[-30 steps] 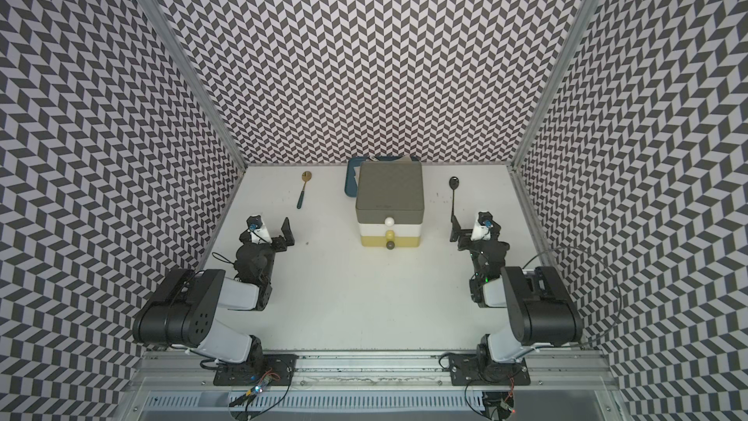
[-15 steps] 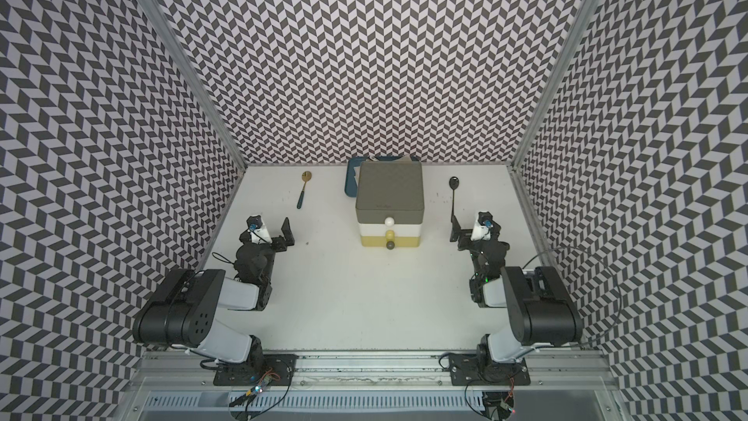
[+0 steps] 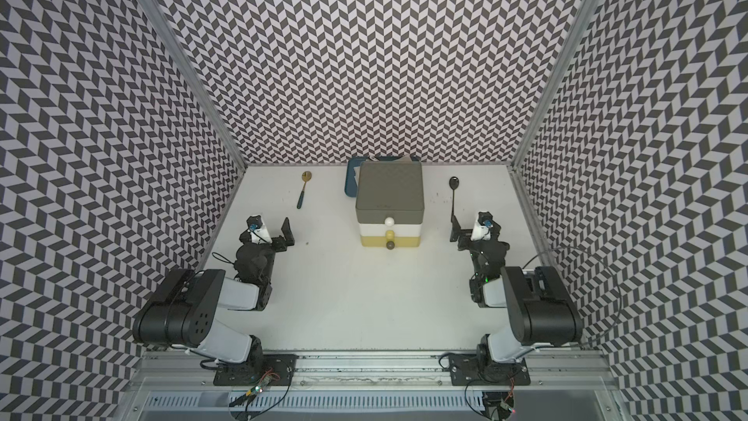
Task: Place the brooch boxes into the drawer by color
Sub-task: Reset both arms
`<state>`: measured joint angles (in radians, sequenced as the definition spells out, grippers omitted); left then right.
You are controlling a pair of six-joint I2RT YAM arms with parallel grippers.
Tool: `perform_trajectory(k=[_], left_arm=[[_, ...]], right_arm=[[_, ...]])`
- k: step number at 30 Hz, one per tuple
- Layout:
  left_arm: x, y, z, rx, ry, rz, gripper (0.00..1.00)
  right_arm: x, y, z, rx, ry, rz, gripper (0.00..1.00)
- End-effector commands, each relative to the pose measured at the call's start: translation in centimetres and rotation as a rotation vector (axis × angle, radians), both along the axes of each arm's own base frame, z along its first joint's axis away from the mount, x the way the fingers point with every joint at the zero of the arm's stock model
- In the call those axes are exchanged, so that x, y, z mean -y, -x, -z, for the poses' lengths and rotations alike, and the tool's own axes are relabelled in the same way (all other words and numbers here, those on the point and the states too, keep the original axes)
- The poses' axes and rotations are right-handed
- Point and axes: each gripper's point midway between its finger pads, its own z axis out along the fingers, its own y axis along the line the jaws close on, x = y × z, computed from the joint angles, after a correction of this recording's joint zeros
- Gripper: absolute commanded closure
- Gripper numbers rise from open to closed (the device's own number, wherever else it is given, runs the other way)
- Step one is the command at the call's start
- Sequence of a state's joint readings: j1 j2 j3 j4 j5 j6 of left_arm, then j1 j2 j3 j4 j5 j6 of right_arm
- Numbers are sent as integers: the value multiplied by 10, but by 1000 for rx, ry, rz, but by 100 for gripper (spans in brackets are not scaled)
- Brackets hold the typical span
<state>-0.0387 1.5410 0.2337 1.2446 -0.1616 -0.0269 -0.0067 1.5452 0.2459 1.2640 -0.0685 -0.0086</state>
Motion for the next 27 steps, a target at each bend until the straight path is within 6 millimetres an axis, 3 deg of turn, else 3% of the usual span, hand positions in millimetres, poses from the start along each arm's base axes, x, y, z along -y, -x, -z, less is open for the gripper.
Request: perform_trajectory(k=[1, 14, 15, 16, 17, 20, 21, 22, 23, 27], left_arm=[[-1, -4, -2, 2, -1, 3, 0], [0, -5, -2, -1, 0, 9, 2], [0, -5, -1, -3, 0, 9, 42], [0, -5, -2, -2, 0, 9, 100], [0, -5, -2, -2, 0, 9, 100], [-1, -5, -2, -2, 2, 9, 100], [-1, -5, -2, -1, 1, 9, 85], [0, -5, -2, -1, 1, 10, 7], [0, -5, -2, 1, 0, 11, 1], [0, -4, -2, 0, 0, 9, 0]], right_arm=[[-4, 0, -7, 34, 7, -14, 1], [-3, 0, -7, 34, 7, -11, 1], [-3, -1, -7, 35, 7, -11, 1], [-4, 0, -7, 34, 7, -13, 0], [-3, 0, -7, 34, 7, -13, 1], [-3, 0, -7, 35, 7, -11, 1], [-3, 0, -8, 37, 7, -12, 0], [-3, 0, -8, 37, 7, -11, 1], [-3, 0, -8, 37, 7, -11, 1], [-3, 0, -7, 37, 7, -12, 0]])
